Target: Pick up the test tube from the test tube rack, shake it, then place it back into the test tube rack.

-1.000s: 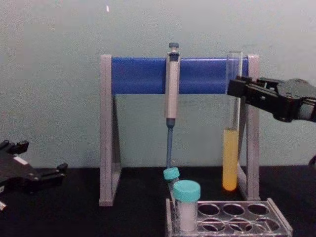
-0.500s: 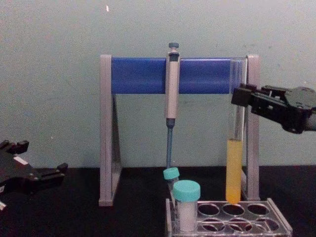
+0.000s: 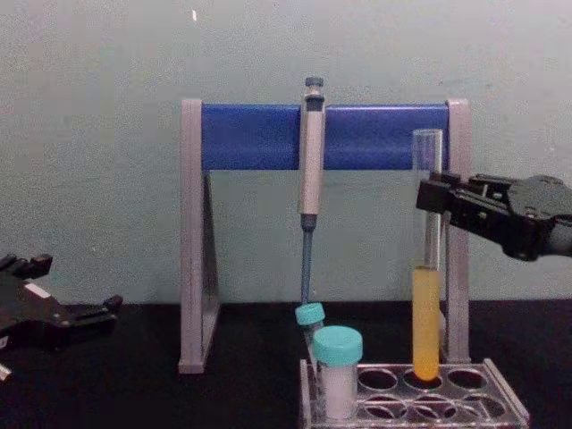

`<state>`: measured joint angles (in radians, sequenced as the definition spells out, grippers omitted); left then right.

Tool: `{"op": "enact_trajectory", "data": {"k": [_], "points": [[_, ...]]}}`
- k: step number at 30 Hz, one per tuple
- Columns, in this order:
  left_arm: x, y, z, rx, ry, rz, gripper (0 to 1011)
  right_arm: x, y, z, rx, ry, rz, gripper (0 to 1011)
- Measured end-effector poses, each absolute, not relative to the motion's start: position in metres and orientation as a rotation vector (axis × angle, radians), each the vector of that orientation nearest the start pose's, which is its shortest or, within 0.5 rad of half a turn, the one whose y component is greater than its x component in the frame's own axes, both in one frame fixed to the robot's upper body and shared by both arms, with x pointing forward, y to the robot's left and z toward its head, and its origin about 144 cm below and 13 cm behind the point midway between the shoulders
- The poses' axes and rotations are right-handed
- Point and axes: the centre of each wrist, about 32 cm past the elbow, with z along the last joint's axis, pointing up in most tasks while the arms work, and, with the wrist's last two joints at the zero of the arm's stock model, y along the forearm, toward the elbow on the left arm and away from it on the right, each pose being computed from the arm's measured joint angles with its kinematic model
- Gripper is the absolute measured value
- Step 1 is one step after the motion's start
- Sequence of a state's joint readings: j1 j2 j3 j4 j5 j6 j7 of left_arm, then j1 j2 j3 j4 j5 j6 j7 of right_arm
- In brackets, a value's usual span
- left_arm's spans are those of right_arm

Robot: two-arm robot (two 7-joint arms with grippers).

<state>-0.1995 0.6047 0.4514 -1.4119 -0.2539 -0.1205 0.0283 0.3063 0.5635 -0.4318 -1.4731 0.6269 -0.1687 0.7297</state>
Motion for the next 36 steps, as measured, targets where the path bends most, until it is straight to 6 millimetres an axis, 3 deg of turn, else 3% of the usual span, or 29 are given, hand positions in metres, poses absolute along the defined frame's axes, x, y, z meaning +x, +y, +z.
{"op": "enact_trajectory", "data": {"k": [36], "points": [[0.489, 0.310, 1.140, 0.304, -0.285, 1.248, 1001, 0.535, -0.288, 1.185, 0.062, -0.111, -0.560, 223]]}}
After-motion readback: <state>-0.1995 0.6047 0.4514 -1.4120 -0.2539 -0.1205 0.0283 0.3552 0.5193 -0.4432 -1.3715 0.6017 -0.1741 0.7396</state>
